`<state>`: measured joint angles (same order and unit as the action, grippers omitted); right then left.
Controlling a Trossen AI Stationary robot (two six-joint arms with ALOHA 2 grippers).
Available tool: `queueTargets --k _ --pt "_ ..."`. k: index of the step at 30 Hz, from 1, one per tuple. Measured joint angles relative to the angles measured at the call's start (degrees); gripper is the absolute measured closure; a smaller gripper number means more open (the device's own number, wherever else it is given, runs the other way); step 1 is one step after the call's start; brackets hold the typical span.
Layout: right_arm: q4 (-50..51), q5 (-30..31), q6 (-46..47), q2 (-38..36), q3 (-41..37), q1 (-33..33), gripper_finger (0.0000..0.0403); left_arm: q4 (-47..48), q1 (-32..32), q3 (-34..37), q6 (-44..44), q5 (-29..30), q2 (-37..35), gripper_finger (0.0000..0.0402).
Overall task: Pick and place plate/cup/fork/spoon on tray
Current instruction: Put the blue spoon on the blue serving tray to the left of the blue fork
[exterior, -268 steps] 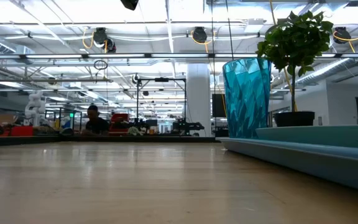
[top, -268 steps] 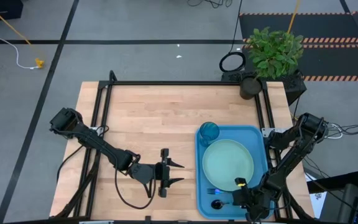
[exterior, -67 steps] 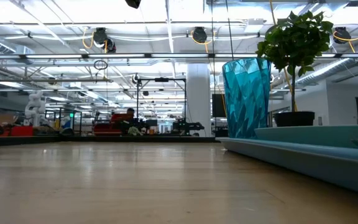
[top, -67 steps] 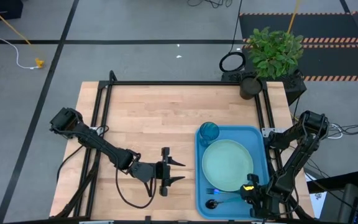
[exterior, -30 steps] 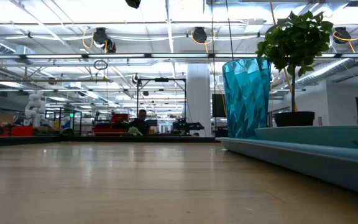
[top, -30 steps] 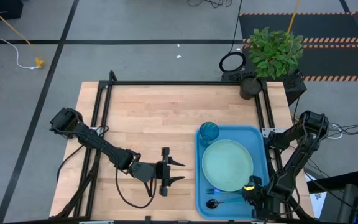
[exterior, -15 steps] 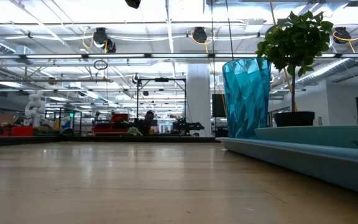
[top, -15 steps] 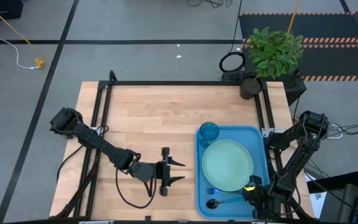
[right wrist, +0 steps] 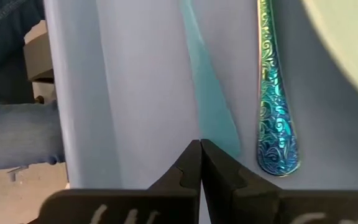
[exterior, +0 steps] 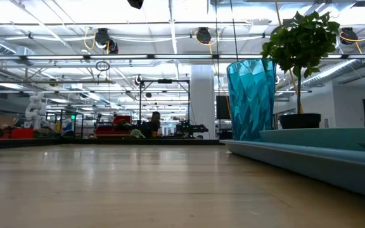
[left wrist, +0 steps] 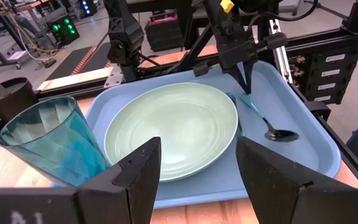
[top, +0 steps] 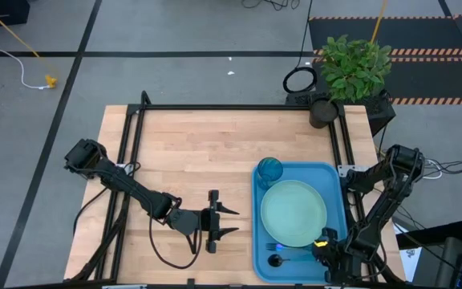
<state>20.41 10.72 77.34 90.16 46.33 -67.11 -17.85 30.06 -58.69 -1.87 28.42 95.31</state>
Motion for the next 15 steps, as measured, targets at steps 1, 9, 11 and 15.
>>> queueTargets --k 1,9,11,15 --pt "-0.1 0.0 0.0 0.0 0.0 0.0 0.0403 0.0 0.0 0.0 0.0 0.0 0.0 0.0190" --pt "-0.3 -0.6 0.0 0.2 -0.1 0.0 0.0403 0.0 0.0 0.0 -0.1 0.0 0.0 0.0190" --pt "-0.3 -0.5 0.0 0.2 -0.1 0.0 0.0403 0.0 0.0 0.0 -0.1 0.0 0.0 0.0190" --pt "-1.0 -0.6 -0.6 0.1 -0.1 0.0 0.0403 0.0 0.0 0.0 -0.2 0.0 0.0 0.0190"
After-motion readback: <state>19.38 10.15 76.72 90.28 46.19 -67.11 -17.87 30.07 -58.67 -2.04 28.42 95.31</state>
